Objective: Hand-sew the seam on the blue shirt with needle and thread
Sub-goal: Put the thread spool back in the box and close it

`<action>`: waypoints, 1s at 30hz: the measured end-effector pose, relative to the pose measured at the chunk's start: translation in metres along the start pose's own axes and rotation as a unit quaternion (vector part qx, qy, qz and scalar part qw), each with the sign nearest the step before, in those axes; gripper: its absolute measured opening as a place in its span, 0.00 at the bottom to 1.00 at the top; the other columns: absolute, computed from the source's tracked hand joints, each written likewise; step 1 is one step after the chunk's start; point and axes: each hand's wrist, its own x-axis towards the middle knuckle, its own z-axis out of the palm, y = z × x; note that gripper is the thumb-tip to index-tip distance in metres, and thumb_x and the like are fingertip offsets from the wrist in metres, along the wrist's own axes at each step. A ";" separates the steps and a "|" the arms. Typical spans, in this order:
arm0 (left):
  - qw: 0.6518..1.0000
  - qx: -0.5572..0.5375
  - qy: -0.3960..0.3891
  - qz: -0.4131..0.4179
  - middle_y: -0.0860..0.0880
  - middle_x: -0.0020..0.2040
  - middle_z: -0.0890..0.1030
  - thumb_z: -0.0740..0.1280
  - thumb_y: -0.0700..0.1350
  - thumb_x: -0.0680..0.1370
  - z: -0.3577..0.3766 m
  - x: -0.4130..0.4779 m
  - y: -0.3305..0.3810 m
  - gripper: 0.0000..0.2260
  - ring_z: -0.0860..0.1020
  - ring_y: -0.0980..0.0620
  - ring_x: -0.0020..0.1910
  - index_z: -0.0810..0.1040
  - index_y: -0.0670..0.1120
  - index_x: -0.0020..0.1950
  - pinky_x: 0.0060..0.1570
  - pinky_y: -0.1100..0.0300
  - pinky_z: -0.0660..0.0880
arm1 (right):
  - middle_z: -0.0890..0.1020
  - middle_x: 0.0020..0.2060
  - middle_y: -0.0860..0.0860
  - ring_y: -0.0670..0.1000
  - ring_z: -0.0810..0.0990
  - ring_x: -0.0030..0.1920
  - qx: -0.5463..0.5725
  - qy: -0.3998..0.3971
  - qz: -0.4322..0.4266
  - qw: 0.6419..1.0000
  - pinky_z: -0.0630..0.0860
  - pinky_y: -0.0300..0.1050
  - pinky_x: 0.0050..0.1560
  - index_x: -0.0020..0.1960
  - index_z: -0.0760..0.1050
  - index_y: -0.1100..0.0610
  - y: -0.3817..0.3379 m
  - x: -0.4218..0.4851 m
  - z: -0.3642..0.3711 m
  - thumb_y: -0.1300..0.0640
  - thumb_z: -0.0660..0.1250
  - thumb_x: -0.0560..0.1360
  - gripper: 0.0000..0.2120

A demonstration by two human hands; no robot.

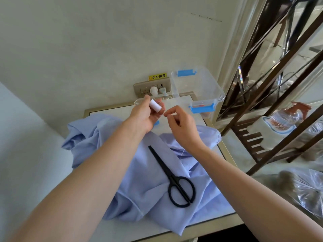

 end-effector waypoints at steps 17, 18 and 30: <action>0.996 0.055 -0.065 0.030 0.37 0.45 0.82 0.56 0.35 0.74 -0.015 -0.016 -0.004 0.12 0.83 0.43 0.42 0.77 0.35 0.49 0.41 0.57 0.82 | 0.67 0.21 0.45 0.47 0.62 0.24 -0.014 -0.005 -0.002 1.000 0.60 0.39 0.29 0.47 0.76 0.59 -0.001 0.002 0.000 0.63 0.61 0.79 0.06; 0.994 0.071 -0.068 0.040 0.38 0.44 0.82 0.56 0.33 0.73 -0.015 -0.017 -0.005 0.11 0.83 0.44 0.41 0.77 0.36 0.47 0.45 0.56 0.82 | 0.67 0.21 0.45 0.47 0.62 0.24 -0.008 -0.007 0.001 1.000 0.61 0.40 0.30 0.47 0.76 0.59 -0.001 0.002 0.000 0.63 0.61 0.79 0.06; 0.953 0.212 -0.092 0.195 0.46 0.44 0.83 0.58 0.36 0.83 -0.019 -0.023 -0.019 0.11 0.81 0.49 0.45 0.78 0.43 0.44 0.51 0.59 0.79 | 0.76 0.25 0.48 0.51 0.73 0.28 -0.003 -0.014 -0.018 1.000 0.72 0.52 0.35 0.47 0.69 0.63 -0.007 0.001 -0.004 0.64 0.60 0.80 0.04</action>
